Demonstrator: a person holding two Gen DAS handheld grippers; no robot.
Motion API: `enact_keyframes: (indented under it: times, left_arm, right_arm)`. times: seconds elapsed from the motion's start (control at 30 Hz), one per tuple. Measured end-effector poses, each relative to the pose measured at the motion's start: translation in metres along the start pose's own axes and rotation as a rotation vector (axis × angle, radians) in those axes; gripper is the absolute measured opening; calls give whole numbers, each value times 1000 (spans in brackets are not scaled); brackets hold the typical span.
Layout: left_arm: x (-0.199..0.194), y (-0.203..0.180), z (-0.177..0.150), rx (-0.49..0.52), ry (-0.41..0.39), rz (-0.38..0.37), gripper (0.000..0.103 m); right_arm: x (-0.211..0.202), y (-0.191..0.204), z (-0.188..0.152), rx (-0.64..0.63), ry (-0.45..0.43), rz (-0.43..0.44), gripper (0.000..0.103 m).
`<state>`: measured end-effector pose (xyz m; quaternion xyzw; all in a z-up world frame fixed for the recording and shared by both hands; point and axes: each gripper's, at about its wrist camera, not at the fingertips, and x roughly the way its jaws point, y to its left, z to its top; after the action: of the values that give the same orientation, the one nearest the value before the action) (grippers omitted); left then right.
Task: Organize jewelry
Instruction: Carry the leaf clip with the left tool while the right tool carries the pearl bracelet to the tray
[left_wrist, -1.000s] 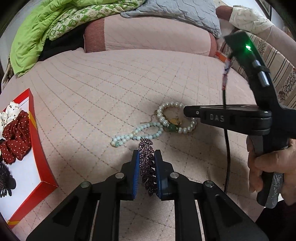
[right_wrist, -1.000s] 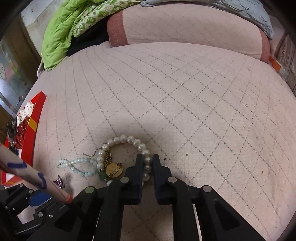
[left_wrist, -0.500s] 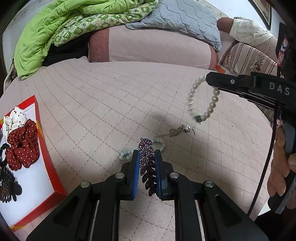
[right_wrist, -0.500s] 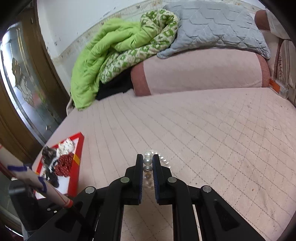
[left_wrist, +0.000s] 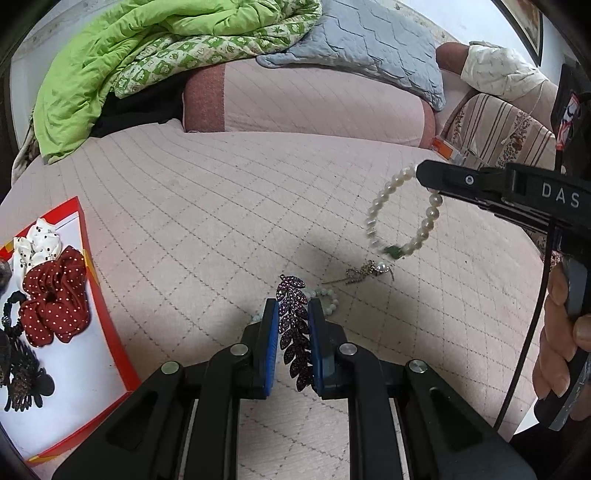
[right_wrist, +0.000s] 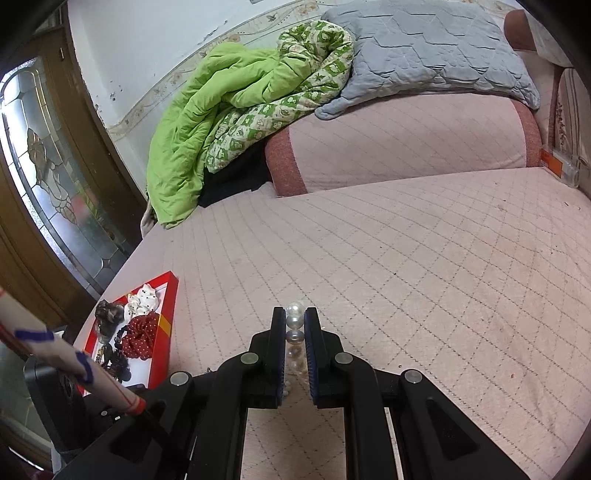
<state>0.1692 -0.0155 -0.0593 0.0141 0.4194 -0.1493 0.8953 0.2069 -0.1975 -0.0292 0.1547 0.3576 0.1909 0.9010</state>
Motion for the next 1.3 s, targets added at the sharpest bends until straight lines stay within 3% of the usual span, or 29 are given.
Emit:
enact_keyframes:
  times: [0.7,1.3]
  left_arm:
    - [-23,28,-3,-41,-42,39,15]
    - [-85,109,-19,-172,-120,105,15]
  right_arm:
    - [20,40,-2,-45,26,54,11]
    - [53,140,-17,-133,54,213,11]
